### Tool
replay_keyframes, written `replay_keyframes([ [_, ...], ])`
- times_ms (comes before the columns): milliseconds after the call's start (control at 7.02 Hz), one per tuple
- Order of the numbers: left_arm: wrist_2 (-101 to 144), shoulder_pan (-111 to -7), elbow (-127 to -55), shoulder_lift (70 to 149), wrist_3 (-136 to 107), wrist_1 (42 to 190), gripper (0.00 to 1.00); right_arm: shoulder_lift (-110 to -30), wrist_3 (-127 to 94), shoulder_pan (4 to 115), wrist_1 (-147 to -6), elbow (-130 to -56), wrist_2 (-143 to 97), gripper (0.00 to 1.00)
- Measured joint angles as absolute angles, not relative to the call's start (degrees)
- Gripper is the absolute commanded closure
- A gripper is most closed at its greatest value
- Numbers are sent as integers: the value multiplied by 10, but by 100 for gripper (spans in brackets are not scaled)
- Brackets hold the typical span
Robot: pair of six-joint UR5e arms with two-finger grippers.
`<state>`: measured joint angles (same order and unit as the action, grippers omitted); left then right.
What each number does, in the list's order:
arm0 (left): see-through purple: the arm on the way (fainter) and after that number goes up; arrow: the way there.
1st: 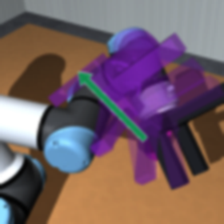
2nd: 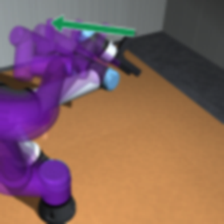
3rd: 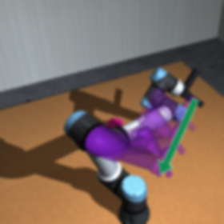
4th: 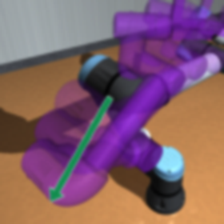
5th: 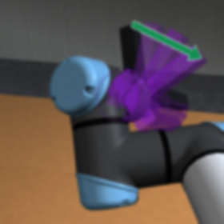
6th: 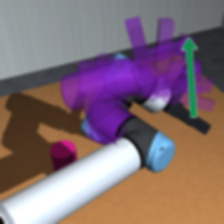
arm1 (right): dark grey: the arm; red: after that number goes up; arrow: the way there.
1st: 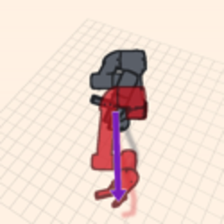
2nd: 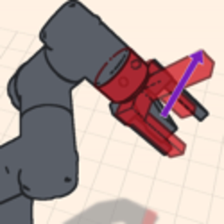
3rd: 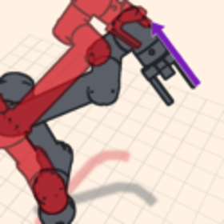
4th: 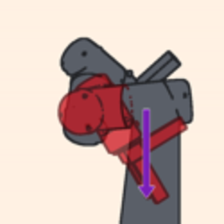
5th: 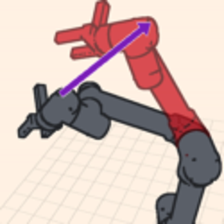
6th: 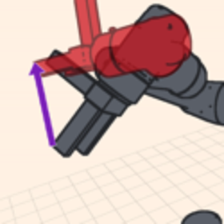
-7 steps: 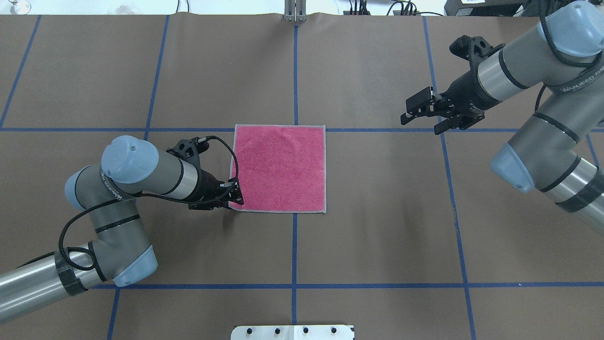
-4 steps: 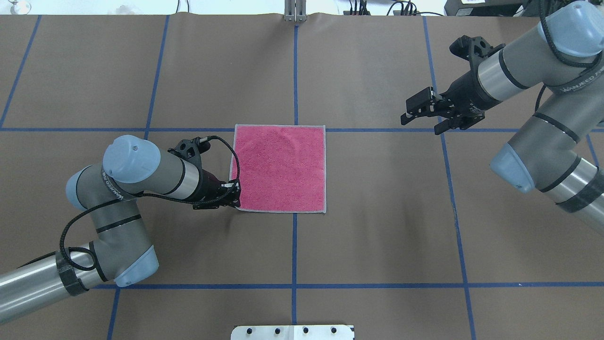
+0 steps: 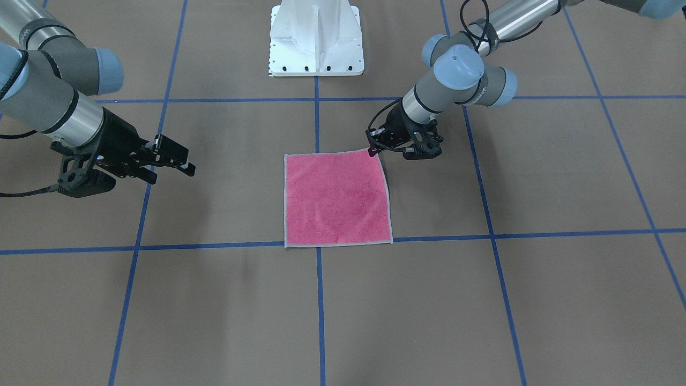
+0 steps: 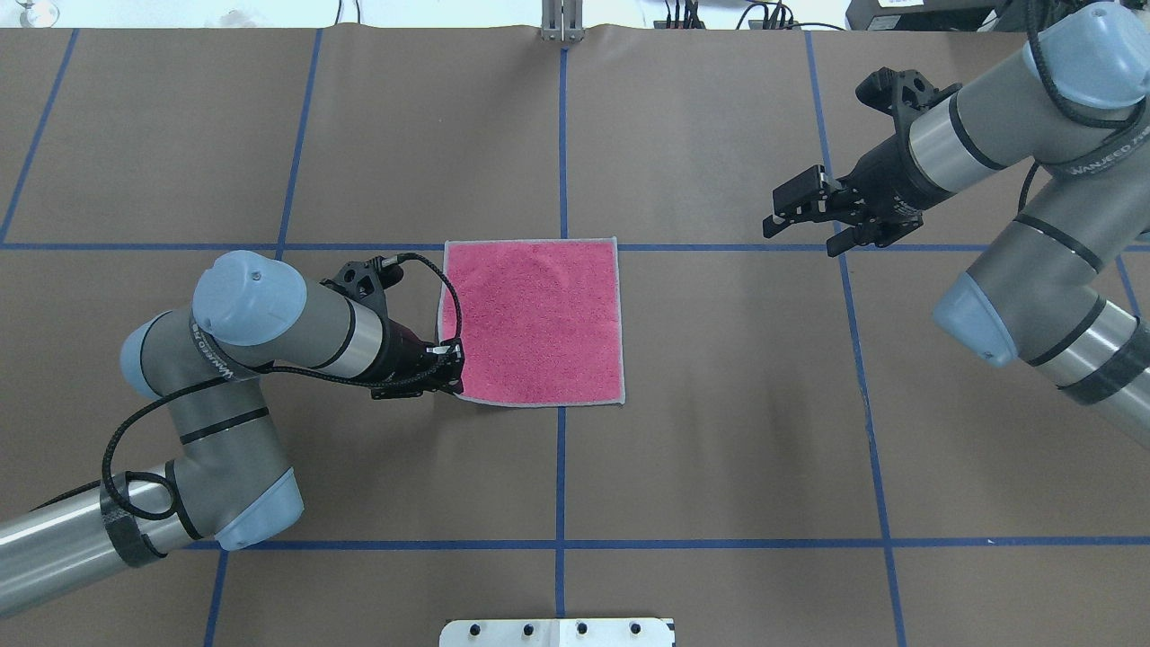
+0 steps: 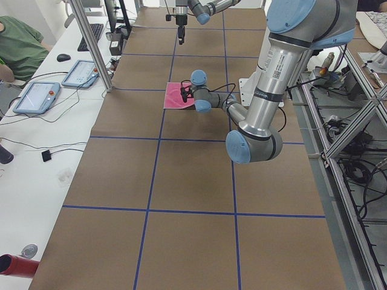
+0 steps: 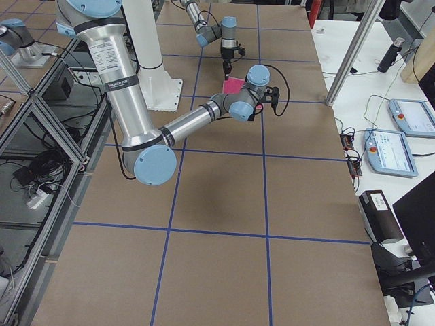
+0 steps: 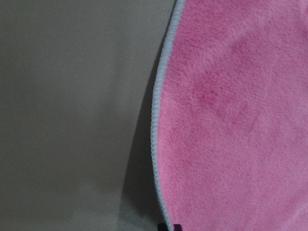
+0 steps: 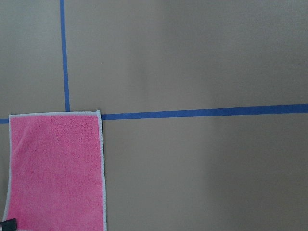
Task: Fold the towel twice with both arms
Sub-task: 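Reach the right gripper to the towel's other near corner and grasp it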
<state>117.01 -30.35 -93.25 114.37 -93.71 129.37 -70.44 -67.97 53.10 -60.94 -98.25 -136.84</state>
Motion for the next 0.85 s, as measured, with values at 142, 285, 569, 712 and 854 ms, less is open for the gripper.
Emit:
replay_keyframes([
  [142, 1170, -303, -943, 1145, -943, 1283, 100, -701, -707, 519, -609, -983, -1365, 1],
  [285, 1169, -304, -947, 1148, -949, 1278, 100, -692, -741, 498, -608, -983, -1349, 1],
  [569, 1167, -307, -944, 1163, -969, 1274, 100, -669, -802, 441, -607, -986, -1288, 1],
  [712, 1166, -311, -938, 1170, -979, 1272, 100, -663, -815, 419, -607, -986, -1263, 1],
  [854, 1165, -318, -929, 1174, -984, 1271, 100, -661, -820, 403, -607, -987, -1242, 1],
])
